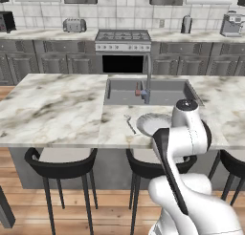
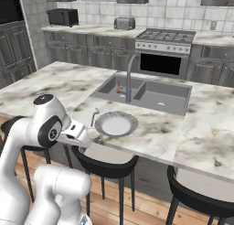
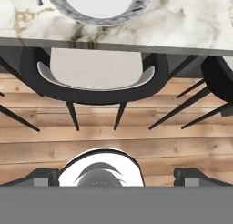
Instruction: Take the fork and place it on the left side of the plate. Then take the spoon and place it on the right side of the plate. Make sure they're directly next to the plate.
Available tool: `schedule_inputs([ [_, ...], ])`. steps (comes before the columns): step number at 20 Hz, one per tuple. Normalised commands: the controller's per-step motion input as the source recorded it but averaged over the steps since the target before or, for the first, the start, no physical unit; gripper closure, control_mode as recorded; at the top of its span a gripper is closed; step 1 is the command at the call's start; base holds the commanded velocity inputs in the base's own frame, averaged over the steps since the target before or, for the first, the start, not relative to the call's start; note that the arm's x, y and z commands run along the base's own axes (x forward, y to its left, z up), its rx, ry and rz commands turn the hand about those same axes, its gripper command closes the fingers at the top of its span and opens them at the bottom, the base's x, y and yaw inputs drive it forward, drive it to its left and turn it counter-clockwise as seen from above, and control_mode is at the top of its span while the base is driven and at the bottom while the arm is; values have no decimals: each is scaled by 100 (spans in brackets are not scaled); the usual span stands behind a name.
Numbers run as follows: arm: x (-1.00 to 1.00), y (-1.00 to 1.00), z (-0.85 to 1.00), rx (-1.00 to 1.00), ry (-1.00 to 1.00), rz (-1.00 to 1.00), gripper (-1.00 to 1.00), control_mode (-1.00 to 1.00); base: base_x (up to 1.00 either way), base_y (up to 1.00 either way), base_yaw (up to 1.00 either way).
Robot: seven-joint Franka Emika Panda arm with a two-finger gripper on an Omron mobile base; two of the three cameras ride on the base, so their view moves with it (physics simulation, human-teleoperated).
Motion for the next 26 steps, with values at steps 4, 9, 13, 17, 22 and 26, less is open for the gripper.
schedule_inputs([
  [4,0,26,-42,-14,2,0,-100,-100,0,0,0],
  [9,0,0,0,0,0,0,-100,100,-46,35,3],
  [13,0,0,0,0,0,0,-100,100,-69,65,3],
  [17,0,0,0,0,0,0,-100,100,-17,95,0],
  [22,0,0,0,0,0,0,-100,100,9,100,-7],
  [26,0,0,0,0,0,0,-100,100,16,100,-9],
])
